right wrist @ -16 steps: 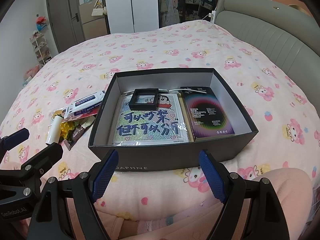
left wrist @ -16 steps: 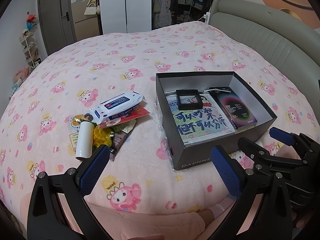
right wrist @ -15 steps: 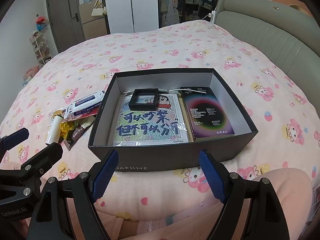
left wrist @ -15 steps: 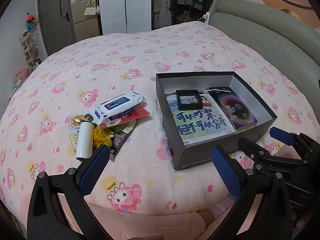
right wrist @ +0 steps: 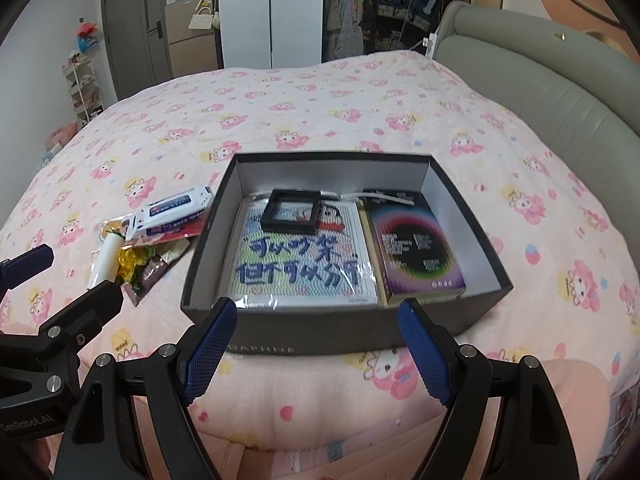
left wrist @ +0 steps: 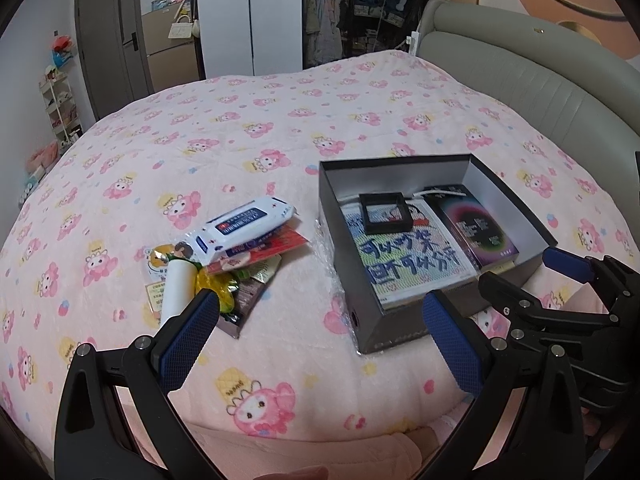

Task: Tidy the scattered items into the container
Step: 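Move the left tool toward the white lint roller in the pile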

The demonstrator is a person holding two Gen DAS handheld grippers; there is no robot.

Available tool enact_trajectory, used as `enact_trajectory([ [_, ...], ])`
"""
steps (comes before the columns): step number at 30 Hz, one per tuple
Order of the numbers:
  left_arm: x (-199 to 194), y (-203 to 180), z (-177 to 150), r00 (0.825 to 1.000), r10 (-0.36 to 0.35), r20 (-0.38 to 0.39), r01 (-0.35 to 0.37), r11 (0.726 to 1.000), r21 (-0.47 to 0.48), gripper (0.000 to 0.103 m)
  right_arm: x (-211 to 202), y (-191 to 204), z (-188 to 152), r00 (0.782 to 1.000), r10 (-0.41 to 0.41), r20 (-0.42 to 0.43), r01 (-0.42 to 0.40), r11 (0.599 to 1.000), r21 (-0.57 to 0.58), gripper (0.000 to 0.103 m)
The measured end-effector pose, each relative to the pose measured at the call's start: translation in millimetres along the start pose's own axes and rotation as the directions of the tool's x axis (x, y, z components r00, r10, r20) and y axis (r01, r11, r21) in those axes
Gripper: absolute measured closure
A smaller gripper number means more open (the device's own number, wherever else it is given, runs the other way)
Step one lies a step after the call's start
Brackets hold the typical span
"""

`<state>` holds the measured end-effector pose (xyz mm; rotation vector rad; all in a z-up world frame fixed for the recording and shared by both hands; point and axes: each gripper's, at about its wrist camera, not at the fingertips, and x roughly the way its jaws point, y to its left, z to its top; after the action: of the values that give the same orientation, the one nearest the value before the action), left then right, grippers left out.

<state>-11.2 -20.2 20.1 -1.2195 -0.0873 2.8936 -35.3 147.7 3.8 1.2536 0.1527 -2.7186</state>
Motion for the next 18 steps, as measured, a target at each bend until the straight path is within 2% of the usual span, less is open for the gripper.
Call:
enact_trajectory([
  [11, -2, 45, 22, 0.998, 0.046, 0.037, -0.044, 0.997, -0.059, 0.001, 5, 39, 42, 0.999, 0.001, 0.051, 0.006, 0.990, -0.142, 0.021],
  [18, 2, 80, 34, 0.996, 0.074, 0.046, -0.069, 0.992, -0.109, 0.001, 8, 70, 64, 0.997, 0.013, 0.074, 0.001, 0.982, -0.190, 0.021],
])
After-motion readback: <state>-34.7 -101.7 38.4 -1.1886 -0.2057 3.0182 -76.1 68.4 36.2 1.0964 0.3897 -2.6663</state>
